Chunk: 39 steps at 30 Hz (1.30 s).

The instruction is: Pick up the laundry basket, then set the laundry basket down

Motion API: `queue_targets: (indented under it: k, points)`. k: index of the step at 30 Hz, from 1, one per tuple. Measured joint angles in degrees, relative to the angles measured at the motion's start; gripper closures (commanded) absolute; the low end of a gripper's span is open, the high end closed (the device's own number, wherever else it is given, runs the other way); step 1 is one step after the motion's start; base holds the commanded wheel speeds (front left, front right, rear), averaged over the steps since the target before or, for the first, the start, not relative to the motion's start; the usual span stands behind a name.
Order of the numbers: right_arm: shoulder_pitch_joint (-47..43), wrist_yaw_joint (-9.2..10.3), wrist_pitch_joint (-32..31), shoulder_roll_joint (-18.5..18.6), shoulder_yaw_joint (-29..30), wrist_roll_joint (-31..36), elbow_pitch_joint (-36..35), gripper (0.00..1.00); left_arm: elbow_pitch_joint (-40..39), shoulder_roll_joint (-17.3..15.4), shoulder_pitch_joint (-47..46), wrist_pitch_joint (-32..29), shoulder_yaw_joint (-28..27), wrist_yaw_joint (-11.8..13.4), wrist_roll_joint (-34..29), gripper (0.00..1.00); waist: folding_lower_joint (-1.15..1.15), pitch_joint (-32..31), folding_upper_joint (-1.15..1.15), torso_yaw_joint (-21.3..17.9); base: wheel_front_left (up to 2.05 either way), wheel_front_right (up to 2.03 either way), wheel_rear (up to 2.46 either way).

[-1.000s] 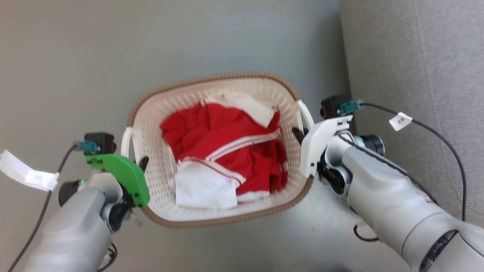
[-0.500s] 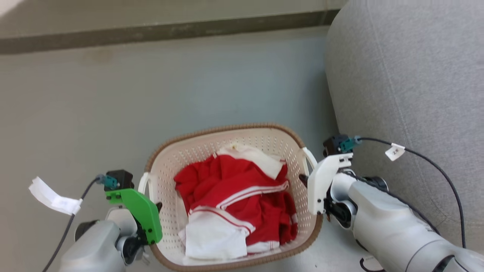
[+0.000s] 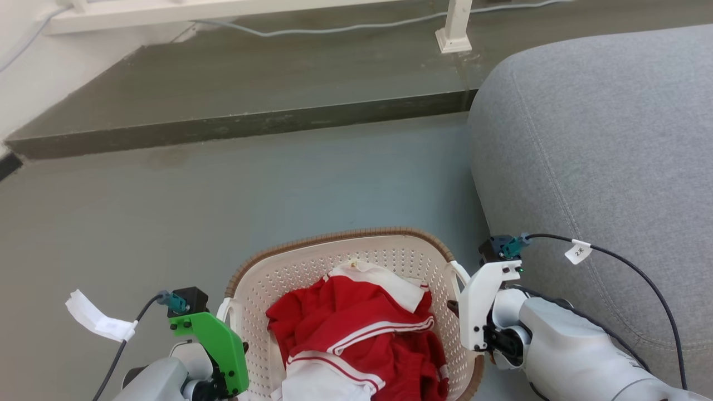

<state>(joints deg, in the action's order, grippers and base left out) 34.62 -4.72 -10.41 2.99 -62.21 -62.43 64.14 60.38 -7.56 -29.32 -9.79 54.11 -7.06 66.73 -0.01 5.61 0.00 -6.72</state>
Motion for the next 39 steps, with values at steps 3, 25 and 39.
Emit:
queue_targets:
  k: [3,25,39]
  points:
    - [0.0,-0.04,-0.48,0.03,-0.19,-0.18,0.04,1.0,0.24,0.18,0.0,-0.11,0.07,0.0,0.0,1.0,0.0,-0.75,0.0,-0.07,0.0,0.0,0.0]
    - [0.01,-0.32,-1.31,0.24,-1.48,-1.11,0.12,1.0,1.46,0.75,-0.01,-0.32,0.64,0.0,0.18,1.0,0.0,-1.18,0.0,0.08,0.0,0.0,0.0]
    - [0.01,-0.47,-1.31,0.25,-2.27,-1.64,0.32,1.0,1.71,0.86,-0.02,-0.15,1.13,0.0,1.02,1.0,0.0,-1.21,0.0,-0.02,0.0,0.0,0.0]
